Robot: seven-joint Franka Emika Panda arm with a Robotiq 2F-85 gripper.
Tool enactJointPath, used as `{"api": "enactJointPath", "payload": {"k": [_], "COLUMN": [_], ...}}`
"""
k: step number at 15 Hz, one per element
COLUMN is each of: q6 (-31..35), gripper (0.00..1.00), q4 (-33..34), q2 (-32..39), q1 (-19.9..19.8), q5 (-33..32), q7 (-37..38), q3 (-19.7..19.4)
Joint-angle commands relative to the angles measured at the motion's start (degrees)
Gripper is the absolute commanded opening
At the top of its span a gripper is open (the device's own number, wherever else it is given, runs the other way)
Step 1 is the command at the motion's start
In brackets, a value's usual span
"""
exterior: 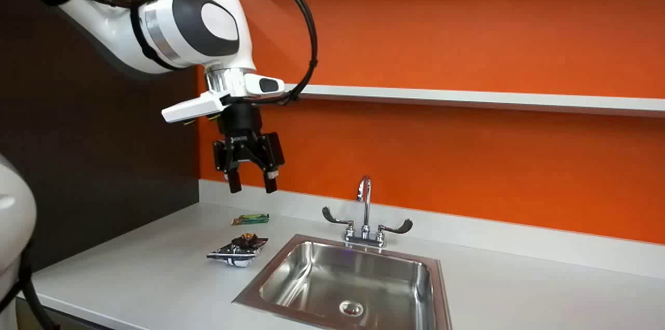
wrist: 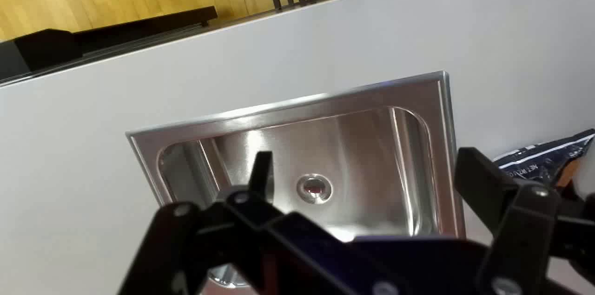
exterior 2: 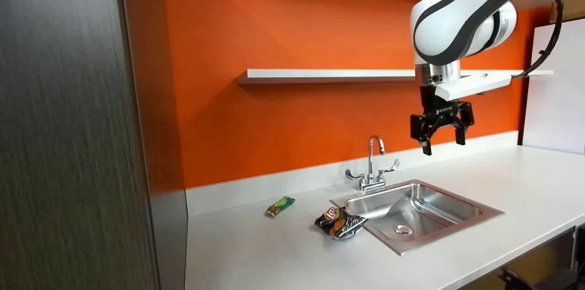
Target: Put the chip packet inside the sink
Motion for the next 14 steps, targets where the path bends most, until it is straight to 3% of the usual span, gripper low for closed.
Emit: {"api": "enactJointPath", "payload": {"k": [1, 6, 14], "q6": [-0.2, 1.3, 11.1], "gripper": [1.0, 1.0, 1.0], "q4": [0.1, 0.9, 6.2], "q2": [0.0, 3.2, 19.9], "q1": [0.4, 3.2, 9.8], "q5": [-0.2, 2.1, 8.4], "q7": [0.2, -2.5, -3.8], "q3": [-0.3, -0.9, 0.0]}}
